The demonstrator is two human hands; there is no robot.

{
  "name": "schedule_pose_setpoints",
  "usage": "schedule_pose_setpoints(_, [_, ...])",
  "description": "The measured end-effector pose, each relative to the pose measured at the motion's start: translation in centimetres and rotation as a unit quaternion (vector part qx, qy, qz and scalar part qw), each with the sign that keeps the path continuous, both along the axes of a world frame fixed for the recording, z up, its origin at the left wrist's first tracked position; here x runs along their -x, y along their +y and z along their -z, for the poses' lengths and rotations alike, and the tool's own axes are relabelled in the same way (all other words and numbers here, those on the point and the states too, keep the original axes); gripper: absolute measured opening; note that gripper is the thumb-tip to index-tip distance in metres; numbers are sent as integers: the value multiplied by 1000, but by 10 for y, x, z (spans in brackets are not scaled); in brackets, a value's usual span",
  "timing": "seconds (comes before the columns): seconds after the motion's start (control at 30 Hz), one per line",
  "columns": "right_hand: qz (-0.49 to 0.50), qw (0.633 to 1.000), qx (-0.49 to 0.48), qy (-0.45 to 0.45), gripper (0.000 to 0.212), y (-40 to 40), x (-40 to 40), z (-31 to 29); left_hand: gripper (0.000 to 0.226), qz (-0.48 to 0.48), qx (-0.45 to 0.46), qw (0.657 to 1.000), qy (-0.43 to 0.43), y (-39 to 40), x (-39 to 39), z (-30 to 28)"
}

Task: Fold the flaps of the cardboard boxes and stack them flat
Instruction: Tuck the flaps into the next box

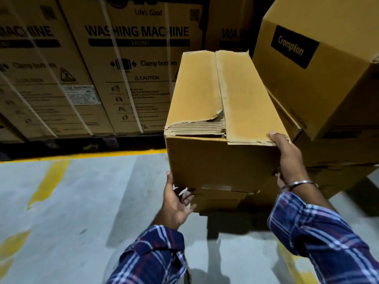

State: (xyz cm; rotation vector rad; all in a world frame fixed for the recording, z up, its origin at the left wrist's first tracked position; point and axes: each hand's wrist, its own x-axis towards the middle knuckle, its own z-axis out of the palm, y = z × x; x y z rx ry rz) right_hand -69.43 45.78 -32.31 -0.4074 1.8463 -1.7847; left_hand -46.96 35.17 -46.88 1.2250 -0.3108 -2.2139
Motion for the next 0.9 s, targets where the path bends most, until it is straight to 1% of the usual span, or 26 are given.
schedule_pose_setpoints(0.07, [-12,1000,15,1,70,3,-7,0,113,-6,-15,998,65,3,7,4])
schedule_pose_setpoints(0.13, [-20,999,33,12,64,8,-15,2,115,-8,-17,992,122,3,10,6])
schedule_pose_setpoints(0.17, [-28,999,42,16,67,10,-19,4,115,-12,-16,989,143,2,10,6])
schedule_pose_setpoints(0.23, [-54,996,62,29,83,12,-28,8,120,-36,-23,984,176,0,8,3])
schedule_pose_setpoints(0.27, [-65,995,70,38,87,13,-34,7,122,-52,-33,981,183,-1,7,2])
schedule_pose_setpoints(0.3, [-72,993,78,49,86,12,-40,6,124,-67,-43,979,186,-3,6,0])
schedule_pose_setpoints(0.33, [-79,991,85,60,81,10,-45,3,124,-80,-51,978,188,-4,4,-2])
schedule_pose_setpoints(0.4, [-95,988,93,79,69,4,-55,-4,115,-101,-57,972,204,-6,-2,-10])
schedule_pose_setpoints(0.43, [-104,986,93,87,67,1,-61,-8,109,-114,-59,969,213,-6,-7,-15])
schedule_pose_setpoints(0.53, [-131,984,84,87,69,-13,-74,-21,100,-163,-68,961,214,-8,-22,-29])
schedule_pose_setpoints(0.63, [-165,978,88,96,46,-31,-97,-37,95,-213,-64,951,217,-13,-45,-45])
schedule_pose_setpoints(0.7, [-194,972,85,106,40,-42,-117,-48,91,-235,-54,943,230,-16,-67,-54])
schedule_pose_setpoints(0.77, [-239,961,93,104,44,-57,-142,-55,91,-252,-31,937,239,-19,-97,-61])
schedule_pose_setpoints(0.9, [-295,945,116,79,57,-86,-217,-57,94,-306,8,927,215,-28,-179,-65])
